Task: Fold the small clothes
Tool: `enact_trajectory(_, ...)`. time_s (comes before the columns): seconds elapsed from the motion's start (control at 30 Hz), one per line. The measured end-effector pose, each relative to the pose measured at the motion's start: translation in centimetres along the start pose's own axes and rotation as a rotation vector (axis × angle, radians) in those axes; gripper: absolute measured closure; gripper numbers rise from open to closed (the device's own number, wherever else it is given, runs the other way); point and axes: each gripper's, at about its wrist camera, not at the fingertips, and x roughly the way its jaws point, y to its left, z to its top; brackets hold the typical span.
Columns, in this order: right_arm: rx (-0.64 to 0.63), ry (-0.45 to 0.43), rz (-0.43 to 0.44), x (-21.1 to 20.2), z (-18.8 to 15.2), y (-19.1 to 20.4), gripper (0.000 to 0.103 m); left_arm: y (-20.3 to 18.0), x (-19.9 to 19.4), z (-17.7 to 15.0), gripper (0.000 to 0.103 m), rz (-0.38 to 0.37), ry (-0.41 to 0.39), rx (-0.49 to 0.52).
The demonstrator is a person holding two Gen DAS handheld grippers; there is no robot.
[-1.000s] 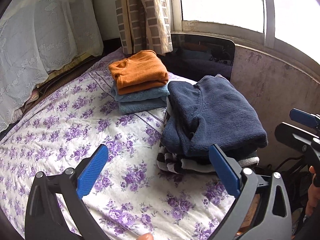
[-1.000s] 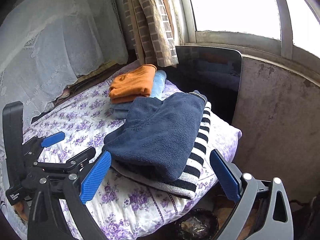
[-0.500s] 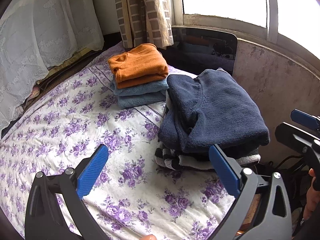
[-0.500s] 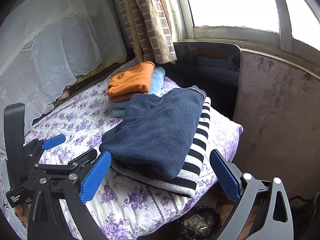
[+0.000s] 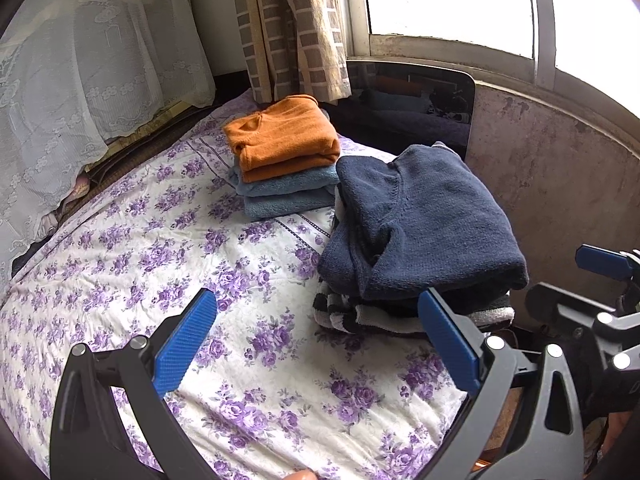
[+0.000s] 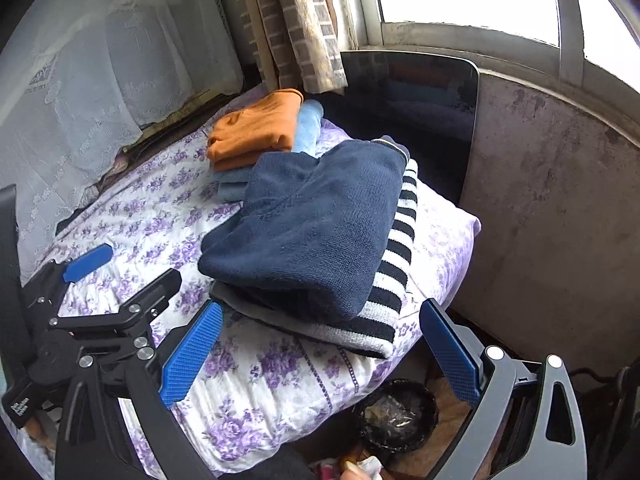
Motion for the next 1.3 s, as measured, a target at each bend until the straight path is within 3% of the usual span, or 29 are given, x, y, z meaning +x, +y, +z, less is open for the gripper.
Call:
enact_trajectory(0.1, -0.015, -0.049, -0.015, -1.4, -0.2, 0.5, 0.004, 0.2, -0.3, 0.0, 0.005, -0.007, 0.007, -0.008)
enact_trajectory(0.23, -0.019, -0.052, 0.036, -2.3, -0.2, 0.8, 0.004, 0.2, -0.9, 0.1, 0.005, 0.003, -0.001, -0.010)
enact_trajectory(0.37, -0.041, -0.076, -0.037, -2.6, 0.0, 1.2, 0.004, -0.1, -1.4, 0.0, 0.005, 0.008, -0.014, 0.006)
enact_trajectory(0.63, -0.035, -0.066, -0.087, -2.2, 0.2, 0.9, 0.004, 0.0, -2.0, 0.1, 0.005, 0.012, -0.029, 0.004)
enact_trajectory(0.83, 0.017, -0.094, -0.061, -2.6, 0.4, 0.0, 0.004, 0.0, -1.9, 0.2, 0.005, 0.011, -0.024, 0.006)
enact_trajectory(1.3, -0.022, -0.083, -0.074, -2.3, 0.3, 0.9, 0.004, -0.5, -1.9, 0.3, 0.005, -0.018, -0.038, 0.022)
